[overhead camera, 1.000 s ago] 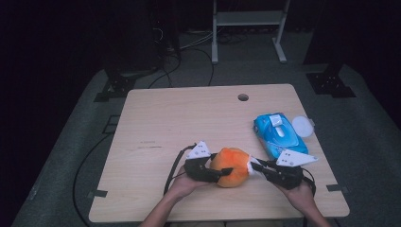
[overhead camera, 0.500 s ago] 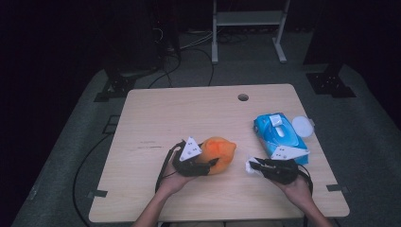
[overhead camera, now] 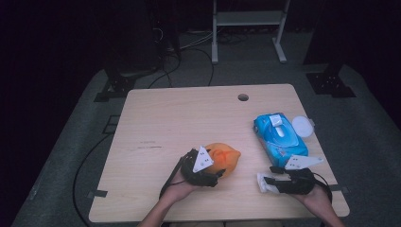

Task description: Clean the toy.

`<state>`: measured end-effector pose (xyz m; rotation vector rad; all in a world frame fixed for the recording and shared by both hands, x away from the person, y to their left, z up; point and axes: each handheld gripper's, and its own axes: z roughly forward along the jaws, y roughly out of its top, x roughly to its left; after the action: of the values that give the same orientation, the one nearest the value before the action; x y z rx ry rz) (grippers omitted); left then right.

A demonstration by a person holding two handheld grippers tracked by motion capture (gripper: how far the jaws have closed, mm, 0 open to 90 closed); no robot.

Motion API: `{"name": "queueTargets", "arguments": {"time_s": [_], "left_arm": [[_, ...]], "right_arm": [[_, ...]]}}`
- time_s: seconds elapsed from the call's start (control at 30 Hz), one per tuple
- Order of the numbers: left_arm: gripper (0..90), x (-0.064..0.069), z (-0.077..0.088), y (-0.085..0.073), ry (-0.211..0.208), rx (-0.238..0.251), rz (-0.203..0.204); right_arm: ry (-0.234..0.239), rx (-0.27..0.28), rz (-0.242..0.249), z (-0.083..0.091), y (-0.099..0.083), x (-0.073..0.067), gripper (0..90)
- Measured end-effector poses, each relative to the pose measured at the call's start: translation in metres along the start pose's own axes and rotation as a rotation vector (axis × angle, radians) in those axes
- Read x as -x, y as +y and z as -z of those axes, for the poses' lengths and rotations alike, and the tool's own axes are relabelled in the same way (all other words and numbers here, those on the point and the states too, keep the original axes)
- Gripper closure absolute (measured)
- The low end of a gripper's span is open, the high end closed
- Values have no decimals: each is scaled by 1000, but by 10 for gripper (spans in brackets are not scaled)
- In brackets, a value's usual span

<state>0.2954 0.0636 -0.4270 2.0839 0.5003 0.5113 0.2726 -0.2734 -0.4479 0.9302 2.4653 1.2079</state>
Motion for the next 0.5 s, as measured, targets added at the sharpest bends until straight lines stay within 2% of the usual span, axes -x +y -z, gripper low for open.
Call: {"name": "queueTargets", "arguments": {"time_s": [0.17, 0.33, 0.5], "left_arm": [[196, 5, 9, -3, -35, 11, 5], [201, 14, 17, -5, -113, 55, 17], [214, 25, 21, -5, -168, 55, 7]], "right_arm": [[31, 53, 21, 3, 9, -8, 447], [90, 133, 55, -4, 35, -23, 446], [147, 208, 72, -15, 59, -34, 446]]}}
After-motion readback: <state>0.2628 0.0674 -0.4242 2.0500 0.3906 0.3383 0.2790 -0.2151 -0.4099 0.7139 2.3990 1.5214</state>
